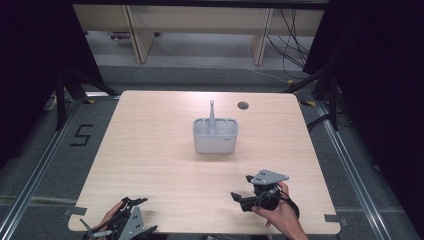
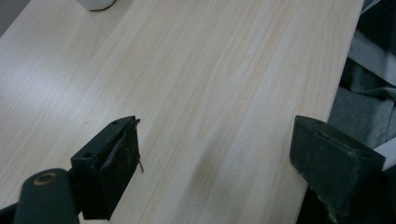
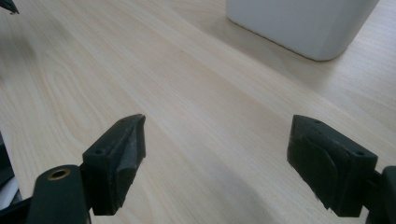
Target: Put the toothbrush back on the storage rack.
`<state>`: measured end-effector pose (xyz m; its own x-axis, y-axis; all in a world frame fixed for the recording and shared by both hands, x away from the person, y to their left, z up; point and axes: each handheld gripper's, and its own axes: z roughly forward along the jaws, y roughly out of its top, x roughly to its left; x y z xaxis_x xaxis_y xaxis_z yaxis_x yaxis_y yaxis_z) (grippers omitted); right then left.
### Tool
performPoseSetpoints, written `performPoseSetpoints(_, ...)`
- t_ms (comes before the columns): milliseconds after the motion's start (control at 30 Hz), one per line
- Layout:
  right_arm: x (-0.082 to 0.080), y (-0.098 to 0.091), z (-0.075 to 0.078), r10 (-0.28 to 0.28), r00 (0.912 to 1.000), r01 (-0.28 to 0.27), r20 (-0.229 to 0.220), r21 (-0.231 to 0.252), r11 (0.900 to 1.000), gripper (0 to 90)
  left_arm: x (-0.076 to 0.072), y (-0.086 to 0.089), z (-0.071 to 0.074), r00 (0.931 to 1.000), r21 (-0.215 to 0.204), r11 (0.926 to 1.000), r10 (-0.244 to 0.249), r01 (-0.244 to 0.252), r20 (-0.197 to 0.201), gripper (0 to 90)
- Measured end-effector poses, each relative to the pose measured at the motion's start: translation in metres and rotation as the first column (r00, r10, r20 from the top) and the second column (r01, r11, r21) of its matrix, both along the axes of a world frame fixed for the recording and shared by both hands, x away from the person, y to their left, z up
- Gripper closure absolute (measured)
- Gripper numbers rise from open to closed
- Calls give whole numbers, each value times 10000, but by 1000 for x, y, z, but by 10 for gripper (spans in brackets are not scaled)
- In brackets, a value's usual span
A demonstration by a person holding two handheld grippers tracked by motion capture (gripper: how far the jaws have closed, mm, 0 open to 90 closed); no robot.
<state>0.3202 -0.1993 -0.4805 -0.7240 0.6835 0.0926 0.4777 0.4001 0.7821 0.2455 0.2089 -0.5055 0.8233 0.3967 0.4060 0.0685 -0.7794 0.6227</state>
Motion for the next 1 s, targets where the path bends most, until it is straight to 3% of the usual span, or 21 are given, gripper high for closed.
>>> performPoseSetpoints(67,0,-2,-1,226,9997,-225,120,-74,9997,202,0,0,0,10000,-44,10000,47,-47,84,155)
performPoseSetpoints(100,-1,-2,-2,198,9996,-196,208,-89,9998,202,0,0,0,10000,-87,10000,-37,37,0,155)
performPoseSetpoints(133,-4,-2,-2,60,10000,-60,-12,-77,10000,202,0,0,0,10000,-70,10000,-11,11,3,155)
performPoseSetpoints(167,-4,-4,-4,218,9995,-214,222,-181,9996,201,0,0,0,10000,-53,10000,-12,12,5,155)
performPoseSetpoints(267,-7,-5,-6,183,9996,-178,228,-225,9996,198,-1,0,0,9998,-37,10000,85,-85,167,155)
performPoseSetpoints(400,-11,-5,-7,153,9998,-150,96,-330,9993,184,0,1,1,10000,29,10000,-81,81,-55,155)
performPoseSetpoints(433,-11,-6,-7,279,9992,-267,286,-403,9988,182,0,0,1,10000,61,10000,-27,27,0,155)
performPoseSetpoints(533,-15,-7,-8,258,9997,-256,47,-371,9990,169,0,0,1,10000,6,10000,-35,35,-1,155)
performPoseSetpoints(567,-15,-8,-9,336,9993,-327,189,-448,9985,170,0,0,1,10000,-15,10000,-36,36,-8,155)
performPoseSetpoints(600,-17,-8,-10,219,9997,-222,-82,-436,9988,169,0,0,1,10000,3,10000,-40,40,-11,155)
performPoseSetpoints(633,-16,-10,-10,311,9994,-303,131,-556,9980,169,0,0,2,10000,62,10000,-45,45,-80,155)
performPoseSetpoints(667,-18,-10,-11,225,9997,-225,-11,-498,9985,169,0,0,2,10000,60,10000,-44,45,-80,155)
performPoseSetpoints(833,-21,-12,-12,271,9996,-267,92,-425,9987,169,0,0,1,10000,-10,10000,-20,20,0,155)
performPoseSetpoints(867,-22,-14,-12,161,9994,-145,310,-517,9986,169,0,0,1,10000,51,10000,-52,52,-77,155)
performPoseSetpoints(900,-22,-14,-12,206,9997,-202,101,-412,9989,168,0,0,2,10000,57,10000,-48,49,-83,155)
performPoseSetpoints(1000,-24,-15,-14,148,9996,-136,241,-507,9986,169,0,0,1,10000,-15,10000,-39,39,-9,155)
